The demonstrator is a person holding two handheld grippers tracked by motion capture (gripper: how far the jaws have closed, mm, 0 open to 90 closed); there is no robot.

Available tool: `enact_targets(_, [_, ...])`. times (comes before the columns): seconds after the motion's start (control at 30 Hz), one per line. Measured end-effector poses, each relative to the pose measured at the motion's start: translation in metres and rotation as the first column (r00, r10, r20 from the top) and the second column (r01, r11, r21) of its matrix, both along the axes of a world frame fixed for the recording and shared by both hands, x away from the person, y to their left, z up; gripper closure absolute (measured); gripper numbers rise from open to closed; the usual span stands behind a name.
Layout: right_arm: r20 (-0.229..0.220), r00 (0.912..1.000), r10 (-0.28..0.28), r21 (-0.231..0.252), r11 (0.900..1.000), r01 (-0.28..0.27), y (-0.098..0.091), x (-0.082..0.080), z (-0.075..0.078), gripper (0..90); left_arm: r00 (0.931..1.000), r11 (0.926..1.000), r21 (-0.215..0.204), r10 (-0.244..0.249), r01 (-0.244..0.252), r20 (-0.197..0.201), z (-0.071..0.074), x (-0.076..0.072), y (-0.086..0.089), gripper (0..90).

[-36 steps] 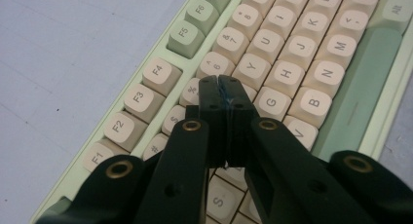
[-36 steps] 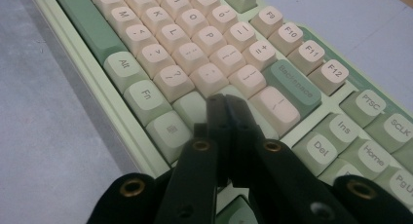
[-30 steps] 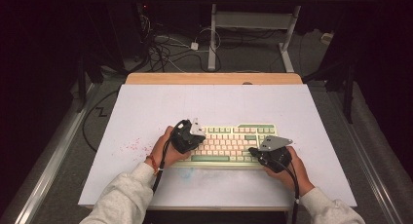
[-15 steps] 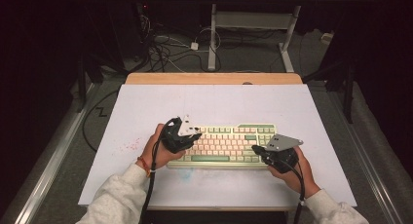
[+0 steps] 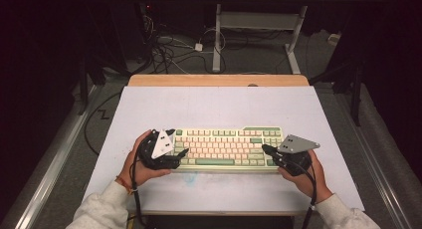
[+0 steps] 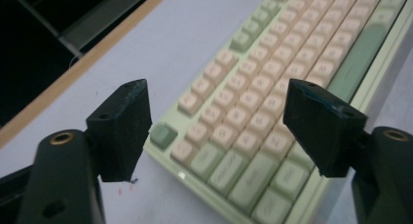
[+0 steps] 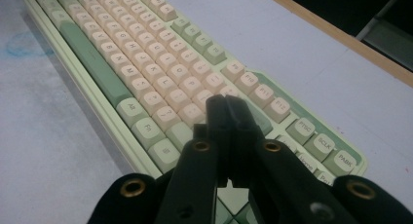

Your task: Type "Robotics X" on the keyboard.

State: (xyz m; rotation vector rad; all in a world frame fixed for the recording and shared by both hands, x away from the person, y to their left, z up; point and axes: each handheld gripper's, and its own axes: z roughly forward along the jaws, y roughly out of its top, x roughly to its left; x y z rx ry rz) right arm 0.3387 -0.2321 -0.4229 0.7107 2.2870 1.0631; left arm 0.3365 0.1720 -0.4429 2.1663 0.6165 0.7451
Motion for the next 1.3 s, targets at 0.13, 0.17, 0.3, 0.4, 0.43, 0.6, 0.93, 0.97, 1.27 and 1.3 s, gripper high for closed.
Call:
enact_targets(0.13, [0.003, 1.0, 0.0, 0.002, 1.0, 0.0, 0.003, 0.002, 0.003, 90.0, 0.9988, 0.9994, -0.013, 0.033, -0.033, -0.037, -0.012, -0.01, 0.016, 21.5])
enact_targets(0.17, [0.004, 1.0, 0.003, -0.001, 1.0, -0.003, 0.006, 0.004, 0.004, 90.0, 0.9982, 0.999, -0.008, 0.043, -0.043, -0.041, -0.015, -0.013, 0.019, 20.7])
enact_targets(0.3, [-0.002, 0.9999, 0.017, -0.01, 0.9998, -0.017, 0.013, 0.008, 0.004, 90.0, 0.9946, 0.9969, -0.027, 0.072, -0.075, -0.074, -0.022, -0.023, 0.031, 20.7])
enact_targets(0.4, [-0.017, 0.9995, 0.025, -0.026, 0.9993, -0.025, 0.026, 0.018, 0.002, 90.0, 0.9916, 0.9955, -0.034, 0.084, -0.088, -0.098, -0.026, -0.028, 0.037, 20.7])
enact_targets(0.43, [-0.017, 0.9995, 0.025, -0.026, 0.9993, -0.025, 0.026, 0.018, 0.002, 90.0, 0.9919, 0.9955, -0.009, 0.093, -0.094, -0.087, -0.027, -0.03, 0.038, 20.7])
enact_targets(0.6, [-0.028, 0.9988, 0.039, -0.054, 0.9977, -0.041, 0.046, 0.033, -0.003, 90.0, 0.9914, 0.9959, -0.001, 0.09, -0.091, -0.095, -0.029, -0.032, 0.038, 20.7])
enact_targets(0.93, [-0.077, 0.9952, 0.062, -0.108, 0.9917, -0.07, 0.075, 0.056, -0.02, 90.0, 0.9913, 0.9963, 0.026, 0.084, -0.082, -0.101, -0.031, -0.031, 0.036, 20.7])
enact_targets(0.97, [-0.077, 0.9952, 0.062, -0.108, 0.9917, -0.07, 0.075, 0.056, -0.02, 90.0, 0.9913, 0.9963, 0.03, 0.083, -0.081, -0.102, -0.031, -0.031, 0.036, 20.7])
enact_targets(1.27, [-0.087, 0.9929, 0.081, -0.133, 0.9868, -0.093, 0.09, 0.059, -0.027, 90.0, 0.9916, 0.9961, 0.036, 0.083, -0.08, -0.099, -0.031, -0.031, 0.036, 20.7])
enact_targets(1.3, [-0.088, 0.993, 0.079, -0.125, 0.988, -0.09, 0.092, 0.059, -0.027, 90.0, 0.9916, 0.9964, 0.033, 0.081, -0.078, -0.101, -0.031, -0.031, 0.036, 20.7])
